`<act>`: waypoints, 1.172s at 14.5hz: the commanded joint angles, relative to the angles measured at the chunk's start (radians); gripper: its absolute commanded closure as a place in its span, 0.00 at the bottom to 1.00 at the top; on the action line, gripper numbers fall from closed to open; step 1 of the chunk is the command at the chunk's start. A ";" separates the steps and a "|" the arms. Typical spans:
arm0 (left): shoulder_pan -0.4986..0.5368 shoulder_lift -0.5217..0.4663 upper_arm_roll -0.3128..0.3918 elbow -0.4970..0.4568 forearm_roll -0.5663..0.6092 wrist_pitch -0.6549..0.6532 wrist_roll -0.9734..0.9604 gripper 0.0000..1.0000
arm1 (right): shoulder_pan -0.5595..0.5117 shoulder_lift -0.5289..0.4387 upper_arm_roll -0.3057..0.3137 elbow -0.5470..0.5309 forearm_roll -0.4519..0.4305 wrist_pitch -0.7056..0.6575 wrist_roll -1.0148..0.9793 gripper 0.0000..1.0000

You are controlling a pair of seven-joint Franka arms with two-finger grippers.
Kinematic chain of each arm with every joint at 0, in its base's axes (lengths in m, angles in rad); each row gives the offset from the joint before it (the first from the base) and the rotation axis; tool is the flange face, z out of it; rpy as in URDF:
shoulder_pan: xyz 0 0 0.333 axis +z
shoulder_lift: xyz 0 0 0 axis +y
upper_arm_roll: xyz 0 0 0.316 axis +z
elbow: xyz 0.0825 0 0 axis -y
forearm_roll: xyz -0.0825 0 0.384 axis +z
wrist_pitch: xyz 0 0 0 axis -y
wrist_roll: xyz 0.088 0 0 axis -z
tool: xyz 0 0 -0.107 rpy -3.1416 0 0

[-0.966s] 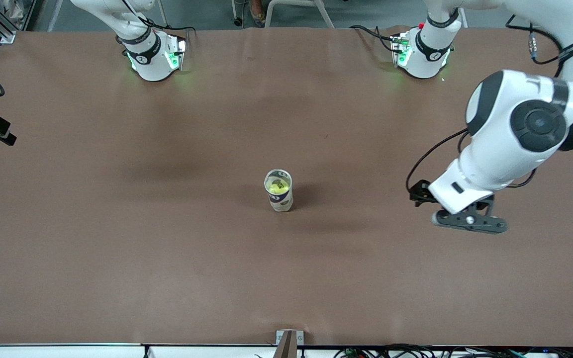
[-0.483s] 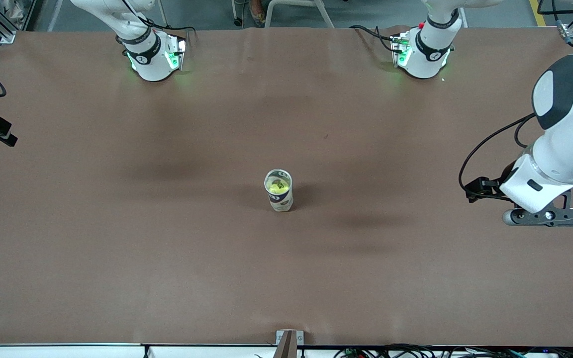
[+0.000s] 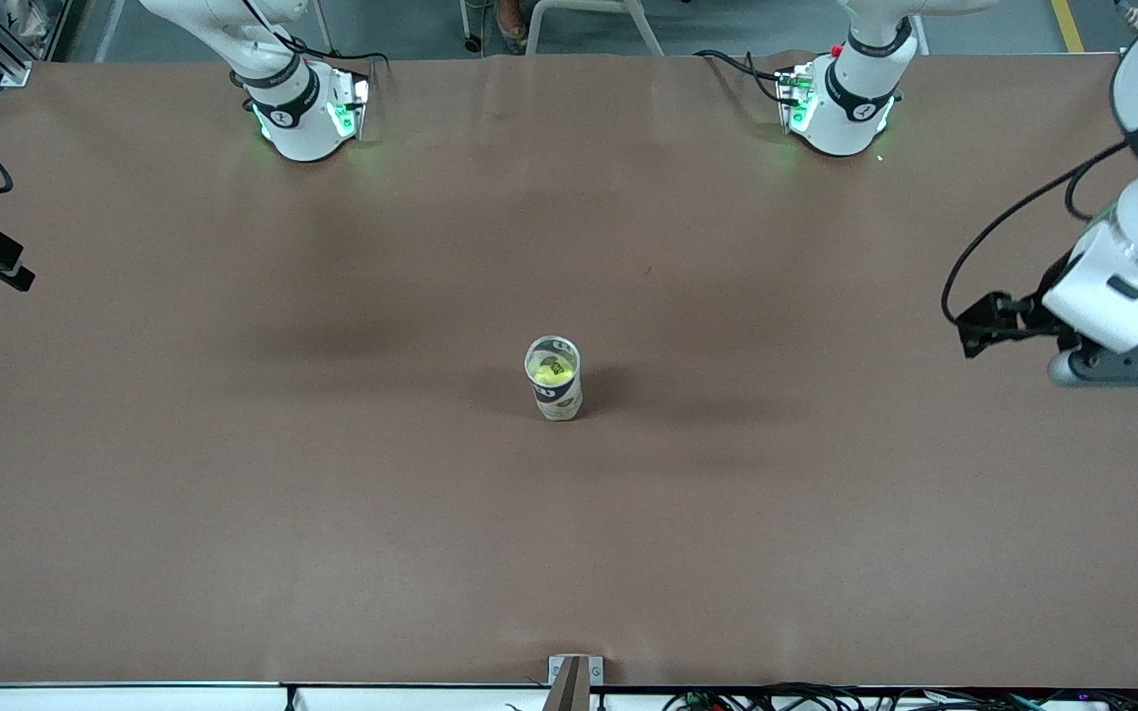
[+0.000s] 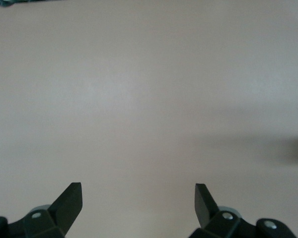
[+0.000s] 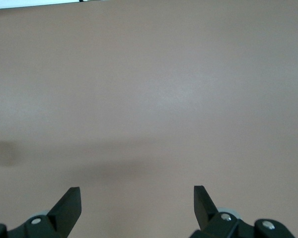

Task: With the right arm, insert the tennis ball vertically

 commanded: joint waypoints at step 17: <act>-0.033 -0.317 0.047 -0.271 -0.127 -0.065 0.022 0.00 | 0.021 -0.026 0.013 -0.034 -0.064 0.003 0.016 0.00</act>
